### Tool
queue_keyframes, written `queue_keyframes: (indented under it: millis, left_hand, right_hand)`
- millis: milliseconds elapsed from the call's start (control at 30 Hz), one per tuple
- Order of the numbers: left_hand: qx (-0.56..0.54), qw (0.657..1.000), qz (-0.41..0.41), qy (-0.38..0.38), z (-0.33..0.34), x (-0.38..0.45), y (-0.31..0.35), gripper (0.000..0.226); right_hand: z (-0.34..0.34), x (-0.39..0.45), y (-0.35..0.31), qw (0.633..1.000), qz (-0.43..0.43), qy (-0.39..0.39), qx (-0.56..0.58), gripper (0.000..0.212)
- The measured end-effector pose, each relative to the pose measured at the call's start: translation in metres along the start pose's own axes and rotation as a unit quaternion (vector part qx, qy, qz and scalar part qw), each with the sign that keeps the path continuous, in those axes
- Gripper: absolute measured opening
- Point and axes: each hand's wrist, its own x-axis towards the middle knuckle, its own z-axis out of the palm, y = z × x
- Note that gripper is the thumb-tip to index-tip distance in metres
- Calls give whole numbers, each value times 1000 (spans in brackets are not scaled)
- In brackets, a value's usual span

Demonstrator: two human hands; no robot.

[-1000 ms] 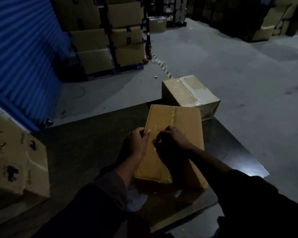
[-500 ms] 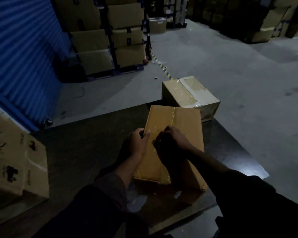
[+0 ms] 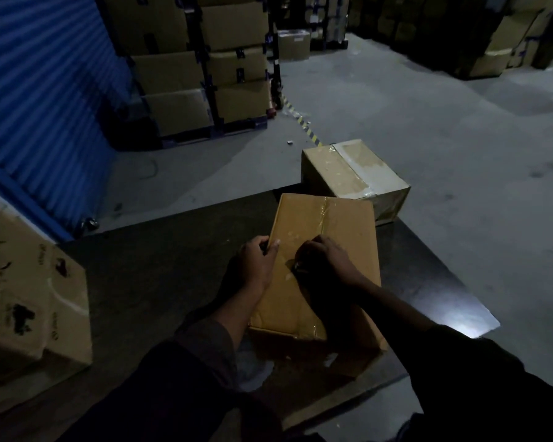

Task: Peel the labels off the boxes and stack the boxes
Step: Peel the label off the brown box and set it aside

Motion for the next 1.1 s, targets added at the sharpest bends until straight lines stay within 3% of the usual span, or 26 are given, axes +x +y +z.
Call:
queue_keyframes:
  millis: [133,300,600,733,833,933,1100]
  left_hand:
    - [-8,1000,-5,1,2,1,-2,36]
    - [-8,1000,-2,1,1,2,-3,35]
    - [-15,1000,-3,8,3,2,-3,35]
    - [-9,1000,-9,2,2,3,-3,36]
    - [-6,1000,-7,6,2,1,-1,36]
    - [7,1000,2,13,3,0,-1,35]
    - [28,999,16,29,6,2,-4,32]
  right_hand:
    - [-4,-8,2,998,15,-1,60,40]
    - [-7,-12,-12,999,9,12,42,12]
    - [3,-25,-5,995,-4,71,70,56]
    - [2,-19,2,994,5,42,96,40]
    - [7,-15,0,998,-7,36,41,35]
    - [11,-18,1,997,-3,65,44,24]
    - [12,-37,9,994,-1,101,31,28]
